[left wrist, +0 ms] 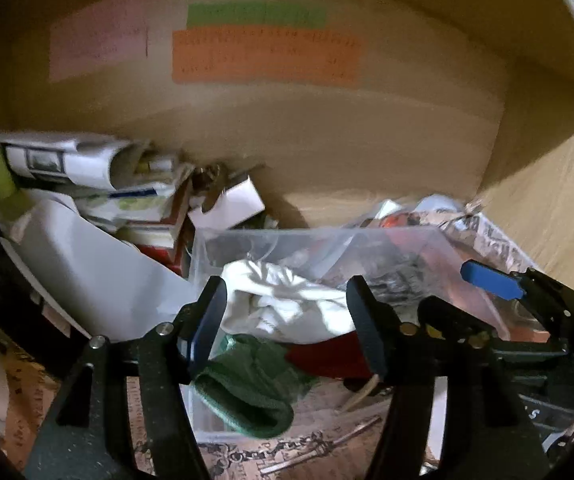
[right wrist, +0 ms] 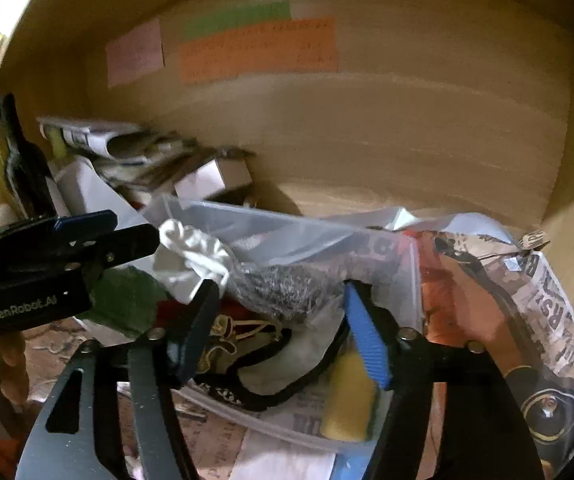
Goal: Organize soft objects
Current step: 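Place the white bag and grey mesh bag into the clear box, release both, then grasp the floral scrunchie with left tool while right tool grasps the beaded bracelet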
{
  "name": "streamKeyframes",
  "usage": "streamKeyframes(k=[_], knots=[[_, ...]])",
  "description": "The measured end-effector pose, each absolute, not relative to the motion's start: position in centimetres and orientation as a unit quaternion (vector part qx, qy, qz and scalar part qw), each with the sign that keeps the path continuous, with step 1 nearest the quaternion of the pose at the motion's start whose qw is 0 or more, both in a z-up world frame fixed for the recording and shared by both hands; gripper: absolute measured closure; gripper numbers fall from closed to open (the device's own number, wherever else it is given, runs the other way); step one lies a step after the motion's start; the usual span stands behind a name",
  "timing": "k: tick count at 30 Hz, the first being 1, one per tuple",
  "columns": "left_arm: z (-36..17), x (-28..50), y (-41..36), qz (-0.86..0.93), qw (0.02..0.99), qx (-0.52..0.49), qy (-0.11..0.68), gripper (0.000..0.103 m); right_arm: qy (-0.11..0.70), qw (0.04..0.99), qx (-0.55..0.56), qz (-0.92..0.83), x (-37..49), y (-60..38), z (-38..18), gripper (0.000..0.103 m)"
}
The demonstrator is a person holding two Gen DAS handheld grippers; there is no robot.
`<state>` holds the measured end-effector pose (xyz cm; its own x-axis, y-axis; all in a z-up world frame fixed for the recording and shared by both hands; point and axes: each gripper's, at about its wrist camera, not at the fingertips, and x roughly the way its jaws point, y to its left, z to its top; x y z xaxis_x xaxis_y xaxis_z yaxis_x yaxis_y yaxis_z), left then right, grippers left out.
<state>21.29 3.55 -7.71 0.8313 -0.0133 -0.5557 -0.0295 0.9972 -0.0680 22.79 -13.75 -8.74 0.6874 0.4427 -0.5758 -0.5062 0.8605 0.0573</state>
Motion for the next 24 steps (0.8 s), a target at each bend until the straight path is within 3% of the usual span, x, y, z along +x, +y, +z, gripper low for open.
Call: streamKeyframes(k=[6, 12, 14, 18, 24], knots=[[-5.6, 18.4, 3.2, -0.005, 0.966, -0.027, 0.258, 0.040, 0.276, 0.923, -0.050, 0.264, 21.2, -14.7, -6.9, 0.040], [-4.7, 15.1, 2.8, -0.007, 0.973, -0.011, 0.232, 0.030, 0.254, 0.925, -0.046, 0.279, 18.7, -15.7, -5.5, 0.040], [-5.0, 14.2, 2.7, -0.013, 0.972, -0.012, 0.236, 0.029, 0.250, 0.924, -0.041, 0.288, 17.9, -16.1, -5.2, 0.040], [-6.0, 12.7, 2.3, -0.023, 0.969, -0.007, 0.248, 0.029, 0.241, 0.926, -0.043, 0.288, 16.2, -16.7, -5.1, 0.028], [-8.6, 11.3, 1.7, -0.040, 0.956, -0.007, 0.289, 0.029, 0.263, 0.922, -0.057, 0.280, 14.0, -17.8, -7.0, 0.028]])
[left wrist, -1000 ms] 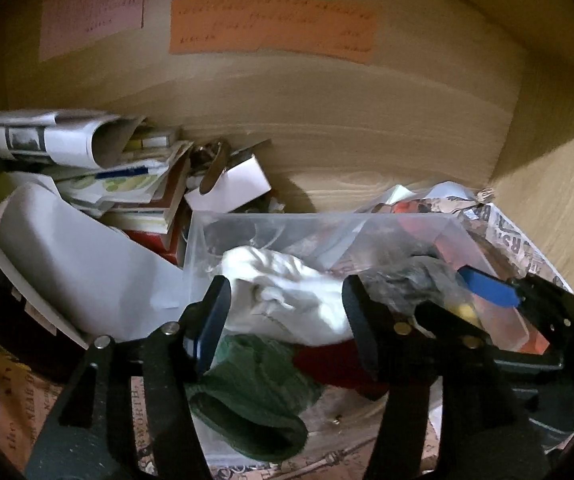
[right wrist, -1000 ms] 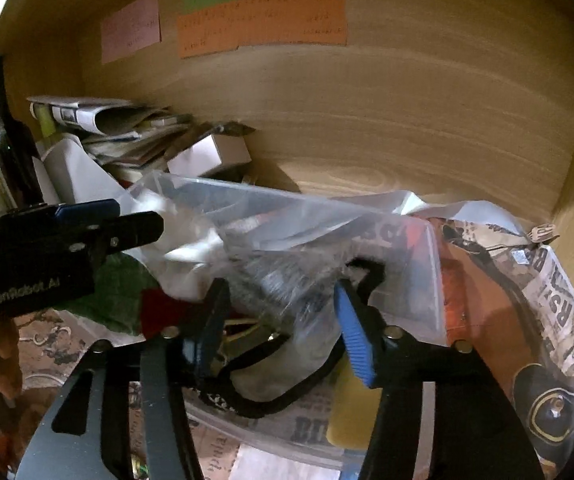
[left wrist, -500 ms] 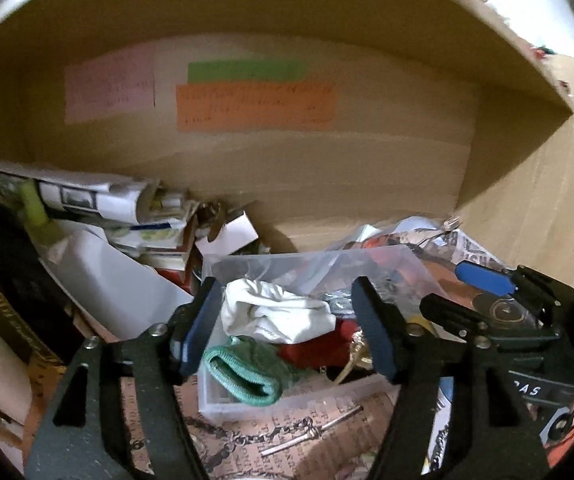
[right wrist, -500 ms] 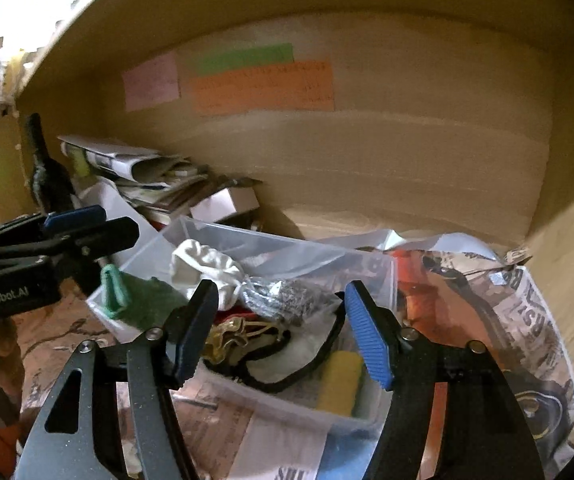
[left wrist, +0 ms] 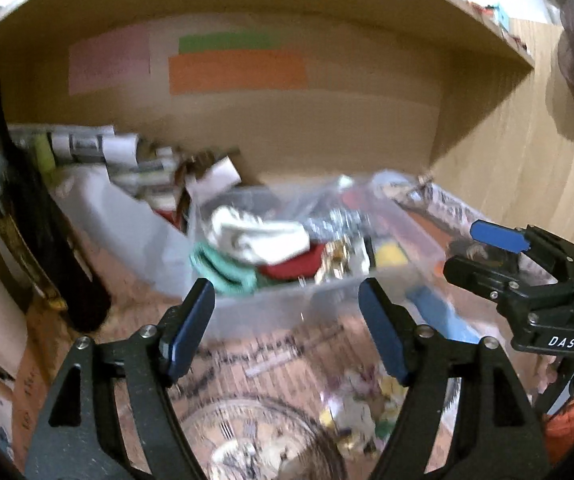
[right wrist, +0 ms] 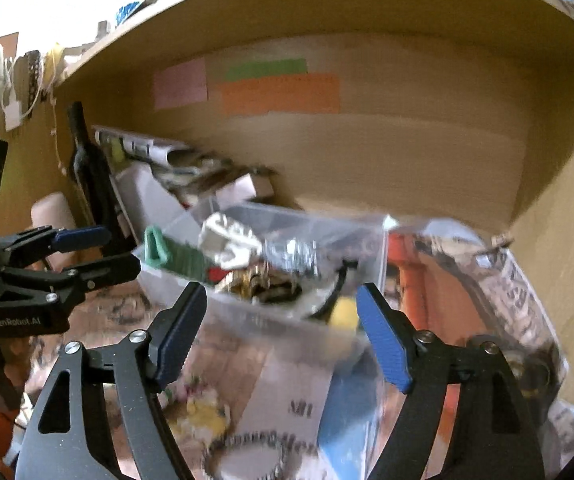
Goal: Organize soft objects
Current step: 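Grasp the floral scrunchie with left tool while right tool grasps the beaded bracelet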
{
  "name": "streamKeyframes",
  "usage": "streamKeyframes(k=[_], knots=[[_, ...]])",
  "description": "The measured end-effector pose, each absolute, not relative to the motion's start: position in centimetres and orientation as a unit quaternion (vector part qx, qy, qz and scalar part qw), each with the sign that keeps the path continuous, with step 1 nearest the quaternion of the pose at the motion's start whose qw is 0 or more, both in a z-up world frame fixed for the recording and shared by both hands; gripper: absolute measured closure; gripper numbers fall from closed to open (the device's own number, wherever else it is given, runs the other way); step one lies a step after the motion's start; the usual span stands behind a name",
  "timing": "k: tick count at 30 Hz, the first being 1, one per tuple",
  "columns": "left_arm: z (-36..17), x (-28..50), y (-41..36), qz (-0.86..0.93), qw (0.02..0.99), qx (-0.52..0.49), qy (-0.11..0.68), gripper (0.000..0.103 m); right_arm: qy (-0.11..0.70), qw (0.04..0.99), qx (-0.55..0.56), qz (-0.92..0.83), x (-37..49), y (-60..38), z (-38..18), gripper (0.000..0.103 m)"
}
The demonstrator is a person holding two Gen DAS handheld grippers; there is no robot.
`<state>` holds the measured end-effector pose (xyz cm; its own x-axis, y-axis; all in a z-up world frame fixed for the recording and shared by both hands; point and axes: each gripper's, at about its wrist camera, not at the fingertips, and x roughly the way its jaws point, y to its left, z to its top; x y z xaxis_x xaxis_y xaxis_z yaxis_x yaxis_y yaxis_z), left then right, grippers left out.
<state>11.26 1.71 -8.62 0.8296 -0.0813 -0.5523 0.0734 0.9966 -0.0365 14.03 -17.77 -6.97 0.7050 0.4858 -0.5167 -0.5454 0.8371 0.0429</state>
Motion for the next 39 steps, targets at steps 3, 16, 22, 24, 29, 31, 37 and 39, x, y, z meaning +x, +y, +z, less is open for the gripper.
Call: streamKeyframes(k=[3, 16, 22, 24, 29, 31, 37, 39], knots=[[-10.1, 10.9, 1.4, -0.045, 0.948, -0.005, 0.314, 0.029, 0.284, 0.915, -0.051, 0.283, 13.2, -18.4, -8.1, 0.028], [-15.5, 9.3, -0.5, -0.081, 0.918, -0.024, 0.389, 0.029, 0.366, 0.879, -0.085, 0.295, 10.1, -17.3, -13.2, 0.028], [-17.0, 9.2, -0.2, -0.073, 0.912, -0.026, 0.403, 0.029, 0.387, 0.874, -0.092, 0.278, 10.3, -17.6, -14.9, 0.028], [-17.5, 9.3, -0.2, -0.076, 0.909, -0.035, 0.408, 0.035, 0.392, 0.871, -0.093, 0.280, 10.3, -17.8, -15.3, 0.028], [-17.8, 9.5, -0.6, -0.077, 0.913, -0.026, 0.400, 0.053, 0.381, 0.873, -0.111, 0.284, 9.7, -17.8, -15.3, 0.035], [-17.8, 9.6, -0.6, -0.079, 0.912, -0.028, 0.401, 0.066, 0.380, 0.873, -0.107, 0.285, 9.8, -17.8, -15.3, 0.051], [-17.2, 9.5, -0.8, -0.086, 0.913, -0.024, 0.398, 0.086, 0.384, 0.877, -0.068, 0.280, 10.5, -18.3, -15.0, 0.082], [-16.7, 9.2, -0.8, -0.084, 0.917, -0.023, 0.390, 0.087, 0.376, 0.881, -0.062, 0.281, 10.6, -18.5, -14.5, 0.083]])
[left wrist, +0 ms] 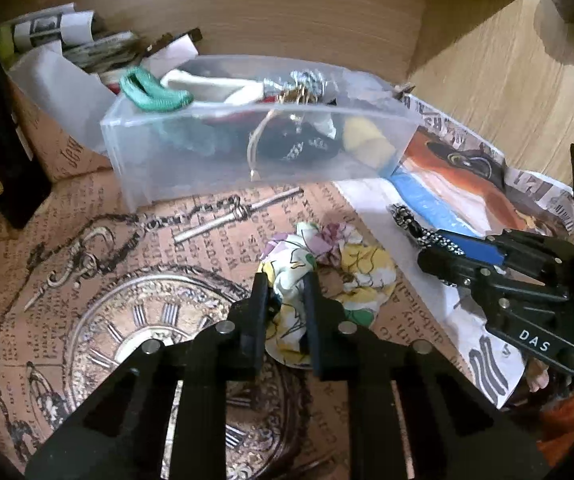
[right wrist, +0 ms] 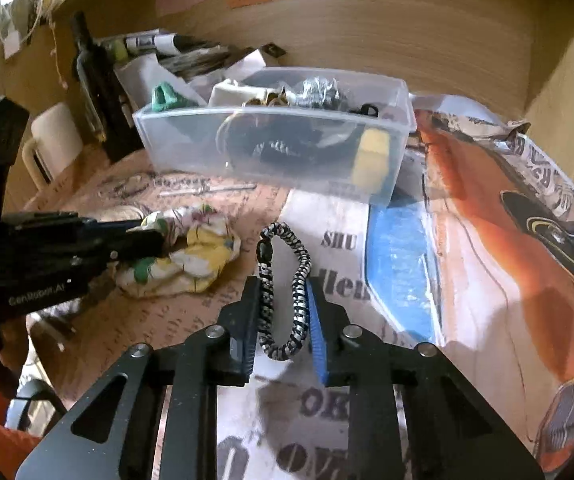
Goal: Organize soft objects
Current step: 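Grasp the floral scrunchie with left tool while right tool grasps the beaded bracelet, then drop the scrunchie and bracelet into the clear box and open both tools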
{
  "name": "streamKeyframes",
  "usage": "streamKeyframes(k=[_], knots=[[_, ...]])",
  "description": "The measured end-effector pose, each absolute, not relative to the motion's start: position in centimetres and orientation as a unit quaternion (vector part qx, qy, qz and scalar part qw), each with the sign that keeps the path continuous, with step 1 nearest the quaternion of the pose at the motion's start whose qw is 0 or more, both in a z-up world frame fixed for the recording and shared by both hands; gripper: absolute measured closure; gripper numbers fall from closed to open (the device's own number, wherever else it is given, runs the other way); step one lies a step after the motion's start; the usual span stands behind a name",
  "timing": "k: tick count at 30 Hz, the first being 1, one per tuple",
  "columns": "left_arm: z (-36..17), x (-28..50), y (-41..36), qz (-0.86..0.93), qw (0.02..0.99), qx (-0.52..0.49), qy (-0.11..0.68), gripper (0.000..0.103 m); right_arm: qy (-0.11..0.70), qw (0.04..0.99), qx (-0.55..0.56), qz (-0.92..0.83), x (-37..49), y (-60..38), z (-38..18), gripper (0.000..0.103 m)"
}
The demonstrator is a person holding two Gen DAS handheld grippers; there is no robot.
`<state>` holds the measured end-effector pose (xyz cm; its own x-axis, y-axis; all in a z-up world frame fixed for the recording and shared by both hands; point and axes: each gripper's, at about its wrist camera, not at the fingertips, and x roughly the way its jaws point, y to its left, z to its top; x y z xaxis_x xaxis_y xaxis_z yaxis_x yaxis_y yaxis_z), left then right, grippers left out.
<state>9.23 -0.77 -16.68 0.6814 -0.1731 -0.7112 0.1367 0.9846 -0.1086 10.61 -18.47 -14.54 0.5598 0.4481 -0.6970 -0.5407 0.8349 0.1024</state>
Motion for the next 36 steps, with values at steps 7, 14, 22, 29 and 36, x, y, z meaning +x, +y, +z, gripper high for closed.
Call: streamKeyframes(k=[7, 14, 22, 29, 36], knots=[[-13.5, 8.9, -0.3, -0.083, 0.936, -0.030, 0.342, 0.088, 0.340, 0.894, -0.050, 0.286, 10.7, -18.5, -12.2, 0.084], [-9.9, 9.5, 0.0, -0.074, 0.954, -0.023, 0.288, 0.088, 0.294, 0.911, -0.038, 0.288, 11.2, -19.0, -9.4, 0.083], [-6.3, 10.9, 0.3, -0.055, 0.971, -0.008, 0.231, 0.088, 0.247, 0.925, -0.044, 0.284, 12.6, -18.4, -6.5, 0.083], [-4.8, 13.0, 0.7, -0.037, 0.977, -0.005, 0.211, 0.088, 0.229, 0.931, -0.051, 0.281, 14.5, -18.0, -5.2, 0.083], [-5.2, 16.1, 1.0, -0.033, 0.973, -0.011, 0.227, 0.088, 0.232, 0.930, -0.057, 0.279, 17.3, -16.6, -5.2, 0.083]])
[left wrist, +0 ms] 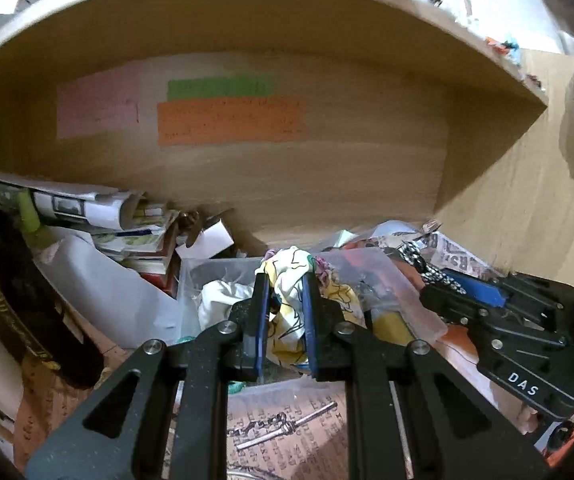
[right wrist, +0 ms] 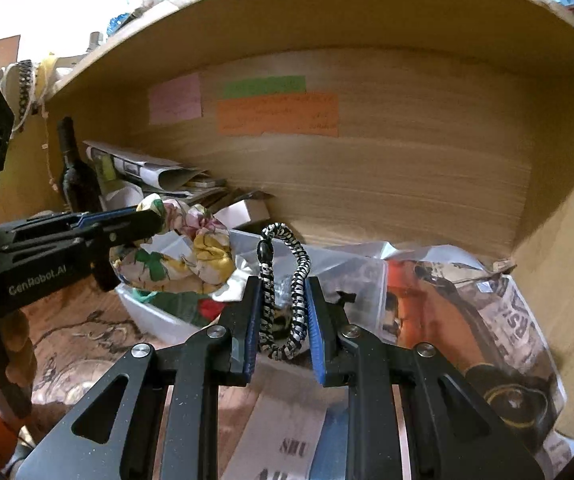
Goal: Organize soft objects
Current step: 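Drop the scrunchie and bracelet into the clear box and open both tools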
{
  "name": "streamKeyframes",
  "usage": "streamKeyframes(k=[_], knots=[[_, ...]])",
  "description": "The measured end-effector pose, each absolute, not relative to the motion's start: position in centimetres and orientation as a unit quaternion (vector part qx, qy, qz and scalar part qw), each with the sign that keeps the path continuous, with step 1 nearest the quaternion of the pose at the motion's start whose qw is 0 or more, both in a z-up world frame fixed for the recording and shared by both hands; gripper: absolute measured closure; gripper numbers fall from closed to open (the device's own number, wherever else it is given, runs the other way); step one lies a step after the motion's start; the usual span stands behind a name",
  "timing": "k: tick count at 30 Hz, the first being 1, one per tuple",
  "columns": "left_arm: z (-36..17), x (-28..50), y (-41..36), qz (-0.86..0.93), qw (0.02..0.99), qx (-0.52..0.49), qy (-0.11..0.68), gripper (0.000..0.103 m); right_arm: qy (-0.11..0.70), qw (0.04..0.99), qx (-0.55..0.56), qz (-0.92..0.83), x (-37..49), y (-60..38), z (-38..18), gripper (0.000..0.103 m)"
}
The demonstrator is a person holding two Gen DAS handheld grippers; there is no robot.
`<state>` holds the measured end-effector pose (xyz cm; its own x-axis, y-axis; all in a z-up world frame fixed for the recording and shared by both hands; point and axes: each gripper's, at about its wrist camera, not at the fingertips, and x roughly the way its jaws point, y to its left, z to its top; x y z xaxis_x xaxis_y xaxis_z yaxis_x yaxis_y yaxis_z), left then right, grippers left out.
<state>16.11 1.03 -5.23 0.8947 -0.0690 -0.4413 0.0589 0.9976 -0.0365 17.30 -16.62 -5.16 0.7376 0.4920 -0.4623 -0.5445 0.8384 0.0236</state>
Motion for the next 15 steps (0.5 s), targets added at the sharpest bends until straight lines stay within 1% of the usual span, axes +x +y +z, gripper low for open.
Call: streamKeyframes(k=[6, 11, 15], knots=[[-7.0, 18.5, 1.2, -0.035, 0.964, -0.018, 0.262, 0.088, 0.256, 0.922, -0.058, 0.285, 19.6, -15.2, -6.5, 0.083], [-8.7, 19.7, 1.0, -0.030, 0.959, -0.002, 0.283, 0.088, 0.291, 0.909, -0.056, 0.295, 21.1, -14.1, -8.5, 0.080], [-9.7, 20.3, 0.9, -0.027, 0.954, 0.005, 0.298, 0.088, 0.306, 0.905, -0.067, 0.288, 21.7, -13.8, -9.6, 0.080]])
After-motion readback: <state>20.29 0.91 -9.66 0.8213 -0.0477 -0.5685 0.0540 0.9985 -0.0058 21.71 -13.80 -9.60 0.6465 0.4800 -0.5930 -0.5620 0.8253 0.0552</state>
